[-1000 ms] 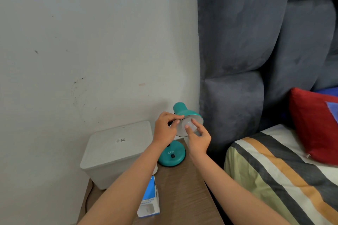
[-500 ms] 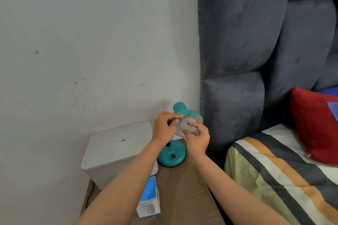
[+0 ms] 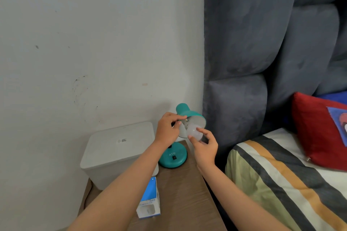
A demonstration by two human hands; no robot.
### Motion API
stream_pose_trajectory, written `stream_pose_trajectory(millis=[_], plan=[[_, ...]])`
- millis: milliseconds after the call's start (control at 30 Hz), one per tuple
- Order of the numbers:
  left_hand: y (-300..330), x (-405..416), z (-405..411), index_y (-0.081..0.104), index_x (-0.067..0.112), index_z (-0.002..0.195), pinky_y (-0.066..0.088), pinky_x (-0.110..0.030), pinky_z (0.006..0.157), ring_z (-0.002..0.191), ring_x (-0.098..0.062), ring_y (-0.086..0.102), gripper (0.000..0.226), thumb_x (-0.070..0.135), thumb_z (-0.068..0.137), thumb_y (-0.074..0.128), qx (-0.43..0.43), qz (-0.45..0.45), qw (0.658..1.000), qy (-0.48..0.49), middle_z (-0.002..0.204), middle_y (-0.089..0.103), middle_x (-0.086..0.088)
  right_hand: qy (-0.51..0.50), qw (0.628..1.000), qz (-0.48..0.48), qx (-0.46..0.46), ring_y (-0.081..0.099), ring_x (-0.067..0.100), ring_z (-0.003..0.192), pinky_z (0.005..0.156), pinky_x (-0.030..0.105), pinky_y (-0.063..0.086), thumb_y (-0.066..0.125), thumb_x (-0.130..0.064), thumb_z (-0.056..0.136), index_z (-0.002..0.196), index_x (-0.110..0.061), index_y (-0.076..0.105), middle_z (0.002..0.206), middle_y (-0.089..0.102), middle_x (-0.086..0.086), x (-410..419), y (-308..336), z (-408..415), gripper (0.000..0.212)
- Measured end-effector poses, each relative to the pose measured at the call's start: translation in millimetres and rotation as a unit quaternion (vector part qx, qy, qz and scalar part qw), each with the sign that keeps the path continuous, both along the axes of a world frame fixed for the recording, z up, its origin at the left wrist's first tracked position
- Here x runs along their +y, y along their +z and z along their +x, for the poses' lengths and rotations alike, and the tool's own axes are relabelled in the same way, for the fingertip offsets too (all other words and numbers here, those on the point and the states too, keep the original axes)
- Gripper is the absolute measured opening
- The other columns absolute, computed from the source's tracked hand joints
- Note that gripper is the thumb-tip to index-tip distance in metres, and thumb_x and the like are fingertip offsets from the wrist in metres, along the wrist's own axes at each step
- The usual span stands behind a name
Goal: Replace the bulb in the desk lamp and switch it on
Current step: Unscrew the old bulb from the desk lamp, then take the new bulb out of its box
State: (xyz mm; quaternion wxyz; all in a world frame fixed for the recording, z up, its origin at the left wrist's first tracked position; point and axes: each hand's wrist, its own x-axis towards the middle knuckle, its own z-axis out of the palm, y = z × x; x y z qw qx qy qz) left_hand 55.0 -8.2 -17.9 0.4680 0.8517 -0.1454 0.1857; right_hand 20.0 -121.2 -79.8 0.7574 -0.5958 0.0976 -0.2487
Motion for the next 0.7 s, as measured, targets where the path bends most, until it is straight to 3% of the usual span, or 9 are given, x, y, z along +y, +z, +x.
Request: stream_pose_trajectory(millis=[100, 167, 233, 367, 433, 500, 567, 700], plan=[[-1.5, 5.4, -18.4, 0.065, 0.020, 0.113, 0.037, -0.005, 0.089, 0.103, -0.007, 0.053, 0.030, 0.007, 0.088, 0.057, 0.000, 0.038, 0.999, -0.021, 0.113, 0.058, 0.001, 0.003, 1.000, -0.003, 0.009, 0.065, 0.016, 0.098, 0.078, 0.025, 0.057, 0.077, -0.004, 0.072, 0.091, -0.027, 0.062, 0.114, 0.062, 0.007, -1.3, -5.4, -18.4, 0.033], [-11.8, 13.6, -35.6, 0.061, 0.021, 0.119, 0.038, -0.017, 0.096, 0.108, -0.008, 0.052, 0.034, 0.010, 0.087, 0.058, 0.017, 0.053, 0.998, -0.022, 0.119, 0.056, 0.001, 0.016, 1.000, -0.007, 0.004, 0.068, 0.004, 0.079, 0.065, 0.017, 0.055, 0.075, -0.001, 0.073, 0.098, -0.020, 0.060, 0.113, 0.060, 0.009, -0.3, -9.8, -33.7, 0.035], [-30.0, 25.7, -56.5, 0.058, 0.021, 0.121, 0.039, -0.022, 0.096, 0.109, -0.011, 0.053, 0.035, 0.014, 0.086, 0.060, 0.055, 0.057, 0.997, -0.010, 0.118, 0.056, 0.001, 0.027, 0.999, -0.025, 0.002, 0.065, -0.007, 0.076, 0.060, 0.011, 0.052, 0.074, 0.002, 0.073, 0.108, -0.011, 0.057, 0.112, 0.058, 0.010, 2.9, -20.7, -46.8, 0.041], [-72.9, 60.3, -97.5, 0.051, 0.021, 0.128, 0.032, -0.019, 0.096, 0.115, -0.016, 0.048, 0.045, 0.027, 0.085, 0.062, 0.130, 0.143, 0.981, 0.016, 0.122, 0.049, -0.001, 0.057, 0.995, -0.075, 0.041, 0.063, 0.012, 0.095, 0.066, 0.012, 0.052, 0.077, -0.003, 0.071, 0.109, -0.016, 0.058, 0.113, 0.057, 0.012, 18.4, -51.4, -71.1, 0.044], [-92.8, 81.2, -110.5, 0.043, 0.023, 0.134, 0.032, -0.030, 0.104, 0.122, -0.020, 0.042, 0.055, 0.038, 0.084, 0.062, 0.160, 0.221, 0.961, 0.043, 0.131, 0.044, -0.003, 0.068, 0.988, -0.112, 0.077, 0.058, 0.016, 0.098, 0.067, 0.012, 0.050, 0.076, -0.005, 0.071, 0.108, -0.017, 0.057, 0.111, 0.056, 0.008, 30.1, -63.7, -82.1, 0.044], [-107.7, 99.3, -118.9, 0.040, 0.027, 0.135, 0.030, -0.042, 0.108, 0.129, -0.024, 0.036, 0.061, 0.049, 0.081, 0.060, 0.182, 0.287, 0.938, 0.071, 0.141, 0.038, -0.003, 0.075, 0.980, -0.140, 0.122, 0.056, 0.016, 0.098, 0.077, 0.022, 0.049, 0.076, -0.010, 0.070, 0.105, -0.025, 0.056, 0.111, 0.057, 0.006, 42.2, -73.9, -90.6, 0.043], [-116.9, 111.0, -122.6, 0.040, 0.028, 0.136, 0.029, -0.044, 0.109, 0.131, -0.025, 0.034, 0.065, 0.055, 0.080, 0.057, 0.202, 0.285, 0.934, 0.074, 0.144, 0.038, -0.002, 0.085, 0.972, -0.150, 0.159, 0.058, 0.015, 0.094, 0.082, 0.032, 0.050, 0.076, -0.015, 0.070, 0.102, -0.031, 0.056, 0.109, 0.059, 0.003, 53.4, -81.7, -97.3, 0.041], [-119.4, 121.5, -122.8, 0.045, 0.027, 0.133, 0.032, -0.042, 0.107, 0.128, -0.023, 0.039, 0.064, 0.060, 0.079, 0.056, 0.190, 0.290, 0.934, 0.080, 0.140, 0.045, 0.000, 0.101, 0.959, -0.168, 0.204, 0.059, 0.015, 0.088, 0.082, 0.036, 0.051, 0.076, -0.021, 0.072, 0.104, -0.027, 0.057, 0.102, 0.062, -0.002, 71.1, -89.1, -104.1, 0.038]])
